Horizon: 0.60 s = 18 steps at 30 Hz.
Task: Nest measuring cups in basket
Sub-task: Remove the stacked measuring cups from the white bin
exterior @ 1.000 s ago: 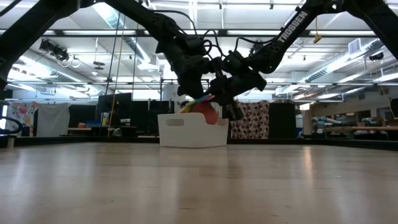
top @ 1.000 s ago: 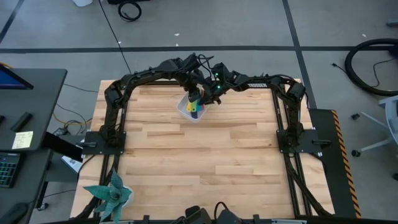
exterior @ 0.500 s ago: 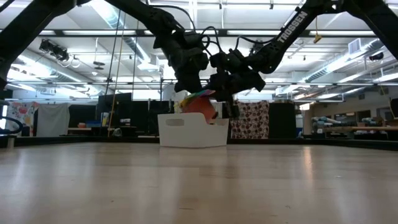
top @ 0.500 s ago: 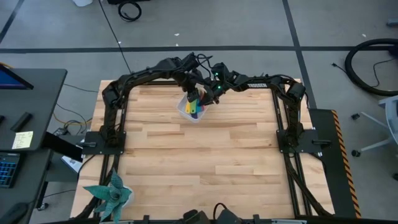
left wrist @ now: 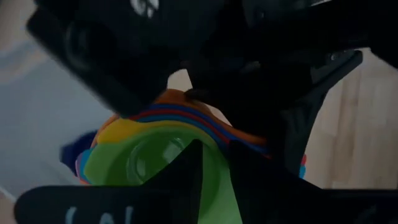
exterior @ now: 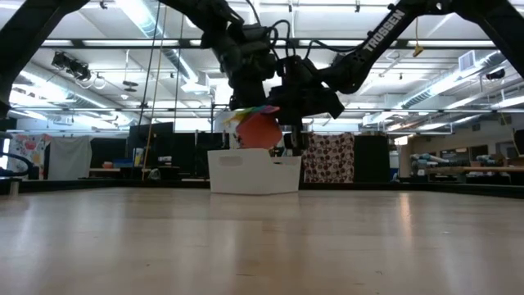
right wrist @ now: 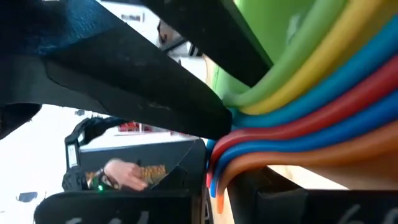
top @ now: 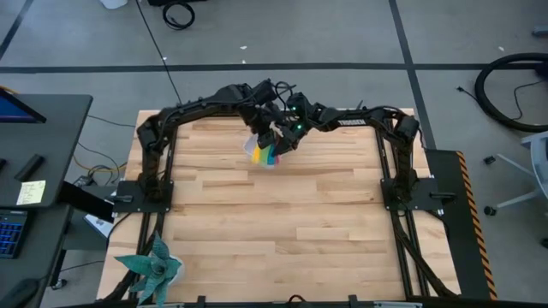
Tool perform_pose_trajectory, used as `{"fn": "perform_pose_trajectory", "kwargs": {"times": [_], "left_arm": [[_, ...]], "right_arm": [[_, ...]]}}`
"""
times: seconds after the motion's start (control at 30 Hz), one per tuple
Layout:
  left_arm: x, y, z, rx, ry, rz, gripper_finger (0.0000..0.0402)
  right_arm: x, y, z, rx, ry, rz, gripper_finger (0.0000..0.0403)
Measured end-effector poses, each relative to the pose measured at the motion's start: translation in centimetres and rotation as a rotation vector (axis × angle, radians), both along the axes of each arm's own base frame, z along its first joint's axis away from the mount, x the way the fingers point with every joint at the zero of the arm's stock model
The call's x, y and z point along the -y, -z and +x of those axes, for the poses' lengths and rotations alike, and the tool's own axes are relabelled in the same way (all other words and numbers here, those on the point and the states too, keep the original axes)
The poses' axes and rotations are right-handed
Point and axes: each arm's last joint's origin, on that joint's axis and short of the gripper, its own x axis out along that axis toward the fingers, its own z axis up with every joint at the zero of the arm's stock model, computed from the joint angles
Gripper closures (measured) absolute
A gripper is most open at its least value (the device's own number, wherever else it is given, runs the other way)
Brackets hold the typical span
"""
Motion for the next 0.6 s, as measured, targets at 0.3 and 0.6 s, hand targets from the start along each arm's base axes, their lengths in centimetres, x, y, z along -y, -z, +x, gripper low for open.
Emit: {"fn": "perform_pose_trajectory", "kwargs": {"times": [0.3,0.6], "left_arm": [[3.4,0.4,0.1,-0.131,0.037,-0.088,0.0322],[5.9,0.1,0.4,-0.178,0.059,-0.103,0.0322]], "right_arm": [[-2.5,0.3,1.0,-0.001,-0.071,-0.011,0.0359],[-4.1,0.7,1.4,0.013,-0.117,-0.03,0.036]]}}
